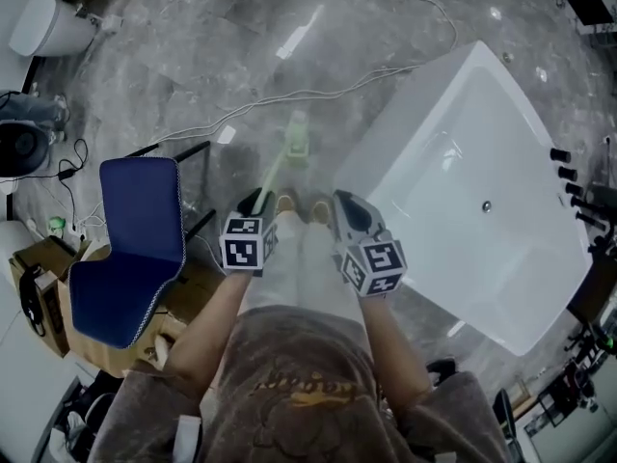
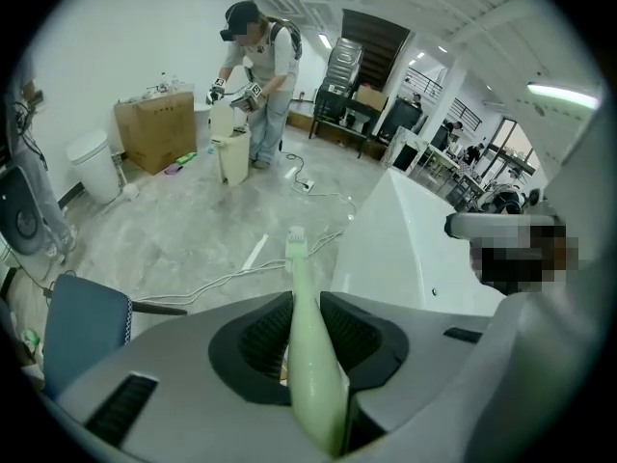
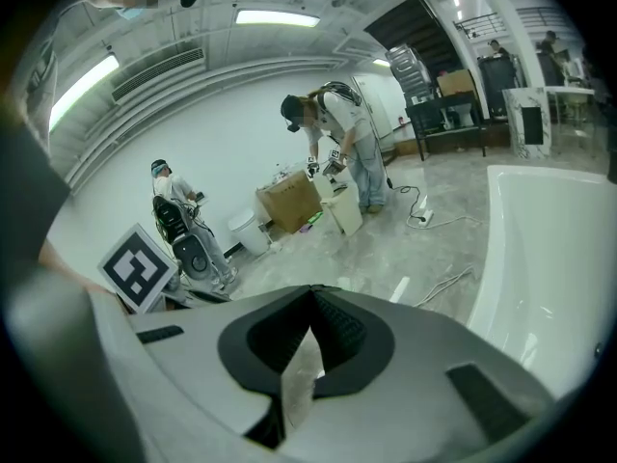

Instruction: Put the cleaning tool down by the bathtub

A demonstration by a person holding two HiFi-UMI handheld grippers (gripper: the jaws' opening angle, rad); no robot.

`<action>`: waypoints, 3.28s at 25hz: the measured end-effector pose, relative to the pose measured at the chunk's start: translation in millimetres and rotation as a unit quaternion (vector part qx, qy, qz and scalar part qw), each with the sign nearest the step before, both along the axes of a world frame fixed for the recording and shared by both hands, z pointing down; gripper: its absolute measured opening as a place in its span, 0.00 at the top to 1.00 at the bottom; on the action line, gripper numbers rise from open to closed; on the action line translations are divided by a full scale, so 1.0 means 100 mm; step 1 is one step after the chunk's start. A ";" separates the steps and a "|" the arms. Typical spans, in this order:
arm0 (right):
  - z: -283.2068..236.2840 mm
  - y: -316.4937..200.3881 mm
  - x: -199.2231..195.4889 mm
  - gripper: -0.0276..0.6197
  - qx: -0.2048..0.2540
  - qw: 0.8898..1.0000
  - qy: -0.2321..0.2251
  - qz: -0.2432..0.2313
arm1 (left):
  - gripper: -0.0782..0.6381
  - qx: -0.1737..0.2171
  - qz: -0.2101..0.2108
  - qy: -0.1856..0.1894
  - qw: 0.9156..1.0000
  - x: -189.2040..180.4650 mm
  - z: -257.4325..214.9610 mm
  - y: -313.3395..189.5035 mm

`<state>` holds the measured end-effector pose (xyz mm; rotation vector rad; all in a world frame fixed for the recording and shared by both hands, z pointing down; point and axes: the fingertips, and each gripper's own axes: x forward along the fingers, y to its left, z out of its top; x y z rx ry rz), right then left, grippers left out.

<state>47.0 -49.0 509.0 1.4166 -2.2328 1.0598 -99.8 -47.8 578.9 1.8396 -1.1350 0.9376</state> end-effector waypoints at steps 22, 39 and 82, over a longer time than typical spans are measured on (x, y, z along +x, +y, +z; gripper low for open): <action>1.15 -0.29 -0.18 0.96 -0.007 1.000 -0.003 -0.011 | 0.75 -0.101 -0.010 -0.043 0.994 0.07 2.23 0.06; 1.43 -0.37 -0.27 0.96 -0.010 1.000 -0.024 -0.011 | 0.75 -0.172 -0.006 -0.071 0.982 0.22 3.12 -0.02; 0.72 -0.20 -0.26 0.96 -0.010 0.999 -0.031 -0.019 | 0.69 -0.147 -0.031 -0.050 0.987 0.35 2.12 -0.23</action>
